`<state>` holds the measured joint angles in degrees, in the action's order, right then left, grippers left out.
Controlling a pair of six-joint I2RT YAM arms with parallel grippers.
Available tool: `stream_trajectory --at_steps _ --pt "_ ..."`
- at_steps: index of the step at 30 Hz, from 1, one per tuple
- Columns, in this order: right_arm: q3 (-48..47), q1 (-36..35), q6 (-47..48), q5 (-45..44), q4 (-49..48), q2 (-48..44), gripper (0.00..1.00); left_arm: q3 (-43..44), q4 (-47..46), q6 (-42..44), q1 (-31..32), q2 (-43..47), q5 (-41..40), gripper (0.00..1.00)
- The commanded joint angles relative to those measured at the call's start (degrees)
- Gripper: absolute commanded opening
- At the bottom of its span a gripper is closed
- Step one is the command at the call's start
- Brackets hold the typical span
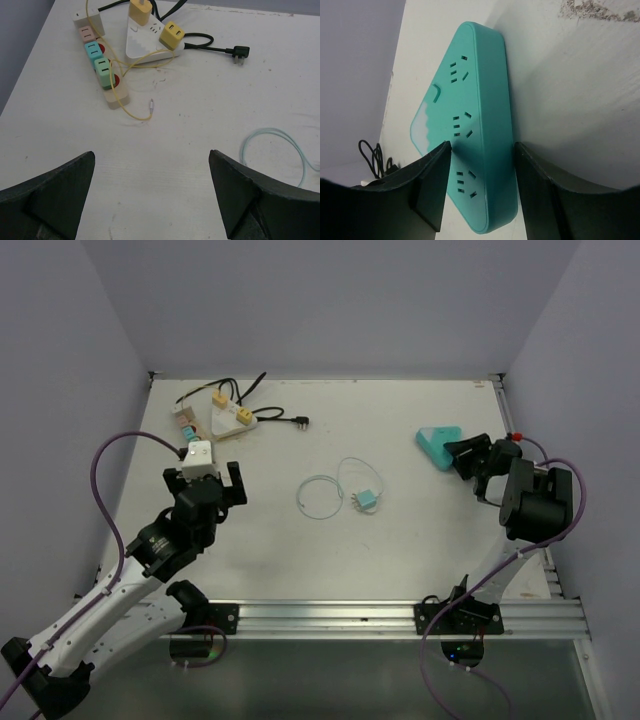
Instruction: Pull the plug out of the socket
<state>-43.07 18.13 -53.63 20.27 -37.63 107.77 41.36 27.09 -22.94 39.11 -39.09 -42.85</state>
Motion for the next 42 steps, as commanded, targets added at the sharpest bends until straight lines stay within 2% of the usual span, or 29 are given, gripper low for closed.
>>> stream_trajectory --at_steps 1,14,23,27,30,32,36,39,42 --pt "0.79 0.06 0.54 1.43 -3.68 -0.10 0.57 0.03 -0.20 0.26 -0.27 0.24 -1.62 1.00" --pt "5.98 -0.20 2.12 6.45 0.27 -5.19 0.74 -0.14 -0.37 0.18 -0.27 -0.28 -2.24 1.00" --pt "9.58 -0.90 8.53 -0.23 20.20 -19.16 0.86 -0.49 -2.21 0.79 -0.35 -3.09 0.39 1.00" --pt "5.99 -1.78 14.75 -3.39 34.59 -28.73 0.91 -0.49 -4.15 1.14 -0.62 -4.50 4.16 1.00" --pt "4.84 -3.01 16.45 -7.34 40.59 -35.94 0.93 -0.32 -6.52 1.14 -1.14 -5.99 7.16 1.00" --pt "4.84 -3.97 16.27 -7.09 41.23 -40.07 0.99 0.03 -8.27 0.97 -1.84 -8.01 8.57 1.00" --pt "2.82 -5.82 18.90 -3.06 42.02 -42.46 0.99 1.70 -13.10 0.70 -5.70 -12.84 17.26 1.00" --pt "2.90 -7.93 19.96 1.60 39.75 -41.50 0.99 4.23 -17.50 0.44 -12.19 -17.05 23.68 1.00" --pt "2.82 -11.62 21.71 2.41 38.95 -41.14 0.99 8.19 -20.23 0.79 -16.34 -22.06 28.42 1.00"
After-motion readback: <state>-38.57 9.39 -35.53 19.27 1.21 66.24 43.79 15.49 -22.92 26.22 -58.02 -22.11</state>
